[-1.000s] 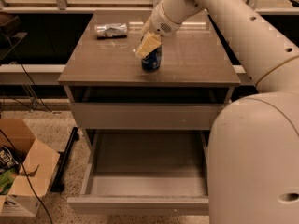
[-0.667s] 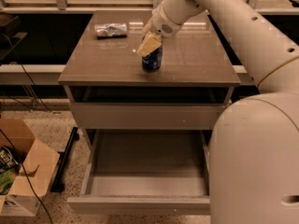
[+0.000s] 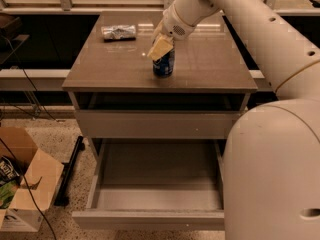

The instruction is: Place pepsi can into middle drawer

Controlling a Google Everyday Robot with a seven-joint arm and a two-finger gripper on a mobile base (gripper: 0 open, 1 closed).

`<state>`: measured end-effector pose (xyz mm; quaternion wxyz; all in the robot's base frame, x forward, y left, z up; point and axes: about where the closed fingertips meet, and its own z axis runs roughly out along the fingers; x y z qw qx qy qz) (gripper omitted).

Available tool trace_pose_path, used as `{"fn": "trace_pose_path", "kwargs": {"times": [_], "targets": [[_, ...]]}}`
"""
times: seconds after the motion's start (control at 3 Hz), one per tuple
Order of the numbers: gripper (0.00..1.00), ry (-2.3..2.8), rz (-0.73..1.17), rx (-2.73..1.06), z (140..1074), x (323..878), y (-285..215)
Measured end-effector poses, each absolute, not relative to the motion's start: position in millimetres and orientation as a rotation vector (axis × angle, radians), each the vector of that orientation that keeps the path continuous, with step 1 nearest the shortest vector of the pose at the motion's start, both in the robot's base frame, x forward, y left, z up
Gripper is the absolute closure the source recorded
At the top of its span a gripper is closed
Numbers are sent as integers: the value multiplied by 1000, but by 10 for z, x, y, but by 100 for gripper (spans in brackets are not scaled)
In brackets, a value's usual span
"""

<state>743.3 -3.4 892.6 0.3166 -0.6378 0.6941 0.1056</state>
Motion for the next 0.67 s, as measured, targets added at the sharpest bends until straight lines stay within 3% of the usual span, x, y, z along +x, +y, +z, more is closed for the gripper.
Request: {"fn": "trace_pose_path", "kwargs": {"times": [0.67], "targets": [[44,1827,280,-1679,8928,7430,-33]]}}
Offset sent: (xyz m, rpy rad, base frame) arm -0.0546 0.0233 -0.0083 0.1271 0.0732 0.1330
